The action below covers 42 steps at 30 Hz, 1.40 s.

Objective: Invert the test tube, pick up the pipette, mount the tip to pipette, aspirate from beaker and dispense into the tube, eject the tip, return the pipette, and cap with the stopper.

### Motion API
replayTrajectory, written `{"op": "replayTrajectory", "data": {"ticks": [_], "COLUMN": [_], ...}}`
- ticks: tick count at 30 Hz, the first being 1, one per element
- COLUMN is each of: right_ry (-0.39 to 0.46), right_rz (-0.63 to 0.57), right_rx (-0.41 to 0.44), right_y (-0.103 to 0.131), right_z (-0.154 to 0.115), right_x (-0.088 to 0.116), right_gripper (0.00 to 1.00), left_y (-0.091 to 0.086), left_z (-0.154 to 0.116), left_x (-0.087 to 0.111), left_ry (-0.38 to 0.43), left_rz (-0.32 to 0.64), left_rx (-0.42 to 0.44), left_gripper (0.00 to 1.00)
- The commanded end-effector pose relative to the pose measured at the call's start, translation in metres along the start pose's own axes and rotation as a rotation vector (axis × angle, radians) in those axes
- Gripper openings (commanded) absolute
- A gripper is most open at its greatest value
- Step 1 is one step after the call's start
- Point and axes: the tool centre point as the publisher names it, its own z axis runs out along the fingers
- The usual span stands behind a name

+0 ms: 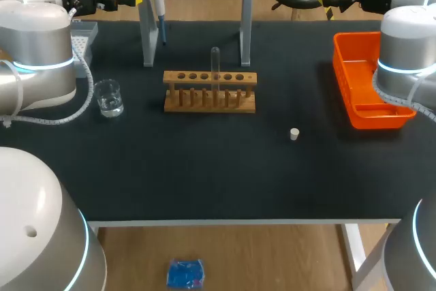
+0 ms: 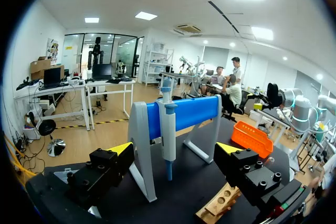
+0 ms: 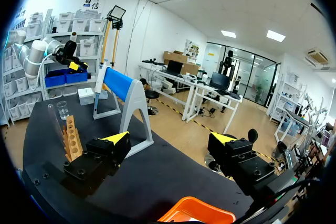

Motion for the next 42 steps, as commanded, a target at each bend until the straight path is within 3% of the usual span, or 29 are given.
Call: {"op": "replayTrajectory", "data": {"ticks": [1,16,19,32,42], "right_ry": [0.000,0.000,0.049,0.375,0.567], "right_rz": [0.000,0.000,0.011,-0.011,-0.121], "right_rx": [0.000,0.000,-0.044,-0.189,-0.176], "right_y": [0.000,0.000,0.007,0.021,-0.008], "right_z": [0.000,0.000,-0.011,-0.078,-0.103], "right_x": [0.000,0.000,0.008,0.089,0.150], "right_gripper": [1.00,1.00,1.00,1.00,1.00], "left_y": [0.000,0.000,0.000,0.000,0.000], "left_z": [0.000,0.000,0.000,0.000,0.000], "left_x": [0.000,0.000,0.000,0.000,0.000], "left_ry": [0.000,0.000,0.000,0.000,0.000], "left_rz": [0.000,0.000,0.000,0.000,0.000], "left_rx": [0.000,0.000,0.000,0.000,0.000], "left_gripper": [1.00,1.00,1.00,1.00,1.00]}}
